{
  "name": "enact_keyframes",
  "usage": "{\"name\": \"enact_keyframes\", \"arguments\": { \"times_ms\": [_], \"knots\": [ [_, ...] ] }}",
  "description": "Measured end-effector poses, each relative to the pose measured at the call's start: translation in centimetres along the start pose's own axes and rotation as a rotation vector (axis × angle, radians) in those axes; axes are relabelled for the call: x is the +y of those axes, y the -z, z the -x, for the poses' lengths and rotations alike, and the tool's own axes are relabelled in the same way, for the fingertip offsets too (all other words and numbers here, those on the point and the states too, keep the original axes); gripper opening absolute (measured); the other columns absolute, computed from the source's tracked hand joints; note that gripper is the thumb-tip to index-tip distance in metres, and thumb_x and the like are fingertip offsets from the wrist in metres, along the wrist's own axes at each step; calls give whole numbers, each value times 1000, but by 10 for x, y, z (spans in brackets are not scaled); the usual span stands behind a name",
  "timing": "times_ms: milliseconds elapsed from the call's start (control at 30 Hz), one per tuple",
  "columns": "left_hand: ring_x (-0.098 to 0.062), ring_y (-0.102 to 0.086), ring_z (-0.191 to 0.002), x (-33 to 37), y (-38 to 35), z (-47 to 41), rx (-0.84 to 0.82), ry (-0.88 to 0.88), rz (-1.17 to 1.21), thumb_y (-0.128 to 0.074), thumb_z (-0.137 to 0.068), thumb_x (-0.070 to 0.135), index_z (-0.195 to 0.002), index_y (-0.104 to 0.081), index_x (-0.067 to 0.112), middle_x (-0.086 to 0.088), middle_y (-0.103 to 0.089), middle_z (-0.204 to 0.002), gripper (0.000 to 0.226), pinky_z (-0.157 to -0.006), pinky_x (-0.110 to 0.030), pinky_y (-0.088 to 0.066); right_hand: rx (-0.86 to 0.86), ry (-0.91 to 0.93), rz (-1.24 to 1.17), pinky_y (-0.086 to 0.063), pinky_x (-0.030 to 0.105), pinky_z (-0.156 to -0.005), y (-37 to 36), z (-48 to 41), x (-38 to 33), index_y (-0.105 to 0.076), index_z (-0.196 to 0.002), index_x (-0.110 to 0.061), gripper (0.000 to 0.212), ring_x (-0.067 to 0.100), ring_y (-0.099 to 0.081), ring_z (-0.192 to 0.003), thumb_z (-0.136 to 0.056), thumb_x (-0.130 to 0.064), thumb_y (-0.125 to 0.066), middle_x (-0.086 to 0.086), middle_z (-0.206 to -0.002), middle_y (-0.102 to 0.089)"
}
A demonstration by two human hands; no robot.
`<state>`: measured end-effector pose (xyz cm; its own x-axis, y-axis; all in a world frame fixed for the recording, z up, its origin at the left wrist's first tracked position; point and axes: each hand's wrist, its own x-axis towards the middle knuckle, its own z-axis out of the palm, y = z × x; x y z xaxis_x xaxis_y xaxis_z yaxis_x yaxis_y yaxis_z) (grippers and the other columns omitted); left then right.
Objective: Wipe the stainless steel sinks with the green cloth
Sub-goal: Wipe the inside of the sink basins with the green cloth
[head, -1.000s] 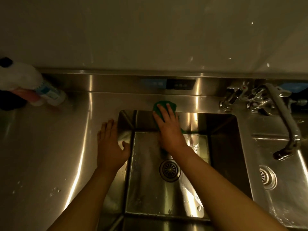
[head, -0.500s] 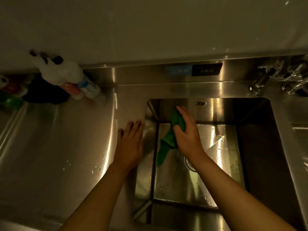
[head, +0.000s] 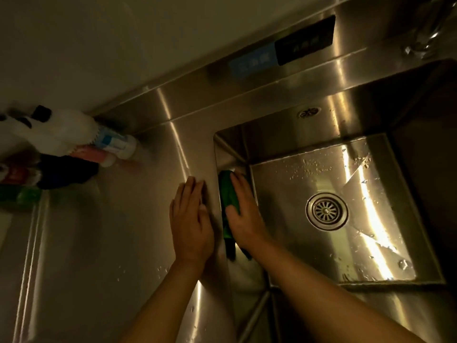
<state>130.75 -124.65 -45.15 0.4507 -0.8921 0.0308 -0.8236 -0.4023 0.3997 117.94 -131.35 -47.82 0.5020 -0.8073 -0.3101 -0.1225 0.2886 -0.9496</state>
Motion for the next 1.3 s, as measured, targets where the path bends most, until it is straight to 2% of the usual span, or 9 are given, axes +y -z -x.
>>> {"name": "enact_keyframes", "arguments": {
  "times_ms": [200, 400, 533, 667, 833, 1000, 1067, 1167, 1300],
  "knots": [
    [-13, -16, -158, 1, 0, -1, -9, 1, -8, -36, -103, 20, -160, -35, 27, 10, -24, -170, 58, -123, -60, -24, 37, -44, -11, -17, 41, -128, -9, -21, 16, -19, -162, -28, 73, 6, -10, -155, -92, -24, -40, -11, -169, -13],
    [-14, -10, -160, 7, -2, -3, -69, -49, -68, -34, -102, 24, -162, -29, 30, 10, -18, -172, 60, -124, -63, -19, 98, -77, 15, -18, 45, -127, -8, -52, 43, -21, -160, -38, 73, 8, -7, -156, -90, -29, -40, -16, -168, -15],
    [-13, -8, -160, 8, -2, -4, -112, -85, -90, -33, -102, 25, -162, -27, 31, 11, -17, -172, 61, -126, -61, -12, 129, -143, -12, -26, 50, -124, -7, -70, 67, -21, -158, -45, 68, 15, -18, -154, -95, -28, -41, -13, -167, -17],
    [-15, -13, -159, 5, -2, -6, -102, -82, -59, -35, -102, 31, -160, -34, 31, 10, -22, -171, 59, -125, -59, -17, 132, -171, -63, -25, 46, -125, -10, -75, 77, -24, -158, -42, 66, 13, -21, -153, -95, -31, -40, -11, -167, -21],
    [-16, -16, -159, 5, -1, -5, -94, -99, -59, -40, -101, 37, -159, -38, 25, 8, -25, -170, 59, -126, -50, -18, 160, -215, -157, -23, 45, -126, -15, -60, 64, -27, -160, -34, 63, 13, -20, -153, -100, -23, -43, -8, -167, -22],
    [-16, -16, -159, 8, -1, -5, -102, -80, -73, -39, -103, 30, -159, -38, 22, 5, -27, -170, 57, -127, -52, -17, 98, -135, -124, -18, 48, -126, -16, -26, 30, -27, -159, -37, 68, 13, -9, -156, -94, -30, -43, -10, -169, -15],
    [-17, -17, -159, 10, 0, -5, -103, -83, -70, -39, -104, 27, -159, -39, 20, 3, -27, -170, 55, -126, -54, -18, 96, -76, -80, -16, 47, -127, -18, -15, 16, -27, -159, -38, 68, 14, -8, -156, -92, -40, -39, -11, -169, -14],
    [-20, -19, -158, 12, 0, -6, -102, -106, -89, -32, -106, 33, -159, -38, 17, 1, -28, -169, 55, -126, -53, -19, 131, -42, -24, -16, 47, -126, -24, -7, 2, -27, -158, -42, 61, 13, -7, -156, -97, -53, -30, -16, -168, -15],
    [-21, -19, -158, 7, -1, -6, -76, -114, -87, -33, -105, 32, -159, -38, 18, 3, -28, -169, 56, -127, -53, -18, 161, -23, -20, -17, 45, -126, -24, -28, 1, -31, -157, -38, 52, 13, -9, -156, -106, -45, -27, -14, -168, -18]
  ]
}}
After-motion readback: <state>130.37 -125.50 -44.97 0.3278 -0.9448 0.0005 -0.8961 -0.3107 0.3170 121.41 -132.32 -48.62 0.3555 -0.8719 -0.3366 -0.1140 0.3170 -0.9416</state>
